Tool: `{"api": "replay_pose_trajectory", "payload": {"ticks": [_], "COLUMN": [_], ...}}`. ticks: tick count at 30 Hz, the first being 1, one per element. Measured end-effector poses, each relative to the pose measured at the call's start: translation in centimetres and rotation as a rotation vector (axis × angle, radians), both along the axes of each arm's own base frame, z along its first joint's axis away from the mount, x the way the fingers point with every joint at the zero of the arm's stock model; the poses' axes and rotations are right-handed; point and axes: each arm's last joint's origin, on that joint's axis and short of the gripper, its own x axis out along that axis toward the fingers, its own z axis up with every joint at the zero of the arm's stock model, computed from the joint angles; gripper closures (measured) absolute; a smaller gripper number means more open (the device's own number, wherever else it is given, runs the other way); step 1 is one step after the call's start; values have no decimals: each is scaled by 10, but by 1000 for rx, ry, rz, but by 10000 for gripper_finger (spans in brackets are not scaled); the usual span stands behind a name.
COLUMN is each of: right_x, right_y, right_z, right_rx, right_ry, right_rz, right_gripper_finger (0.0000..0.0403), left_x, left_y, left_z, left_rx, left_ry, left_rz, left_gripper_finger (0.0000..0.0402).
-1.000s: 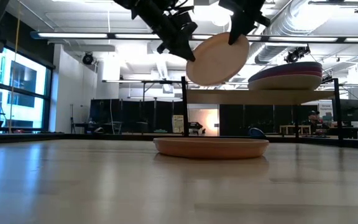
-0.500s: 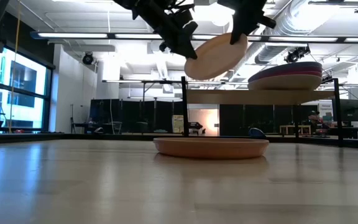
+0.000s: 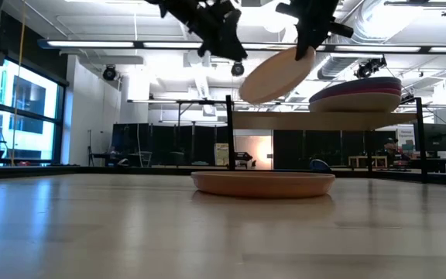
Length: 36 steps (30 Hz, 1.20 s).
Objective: Place and stack plates onto a shelf
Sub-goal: Put the light orange plate on the shelf
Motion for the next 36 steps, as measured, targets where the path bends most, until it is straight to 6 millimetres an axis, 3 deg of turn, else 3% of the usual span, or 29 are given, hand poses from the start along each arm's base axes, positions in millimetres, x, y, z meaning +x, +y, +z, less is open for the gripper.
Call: {"api": "replay_pose_trajectory", "payload": {"ticks": [11, 23, 36], "right_x": [-12, 9, 7], "right_y": [-39, -58, -59], "right_z": [-1, -27, -32], "right_rx": [69, 179, 221], "right_ry": [-76, -66, -44], "right_rz": [-114, -119, -148], "right_gripper_finger": [402, 401, 359], "left_x": [-22, -24, -25], "left_y": [-8, -9, -8], "left_z": [34, 31, 29], "left_rx": [62, 95, 101], "left_ry": [-76, -14, 12], "left_rz": [-3, -12, -19], "left_gripper_finger": [293, 293, 294]}}
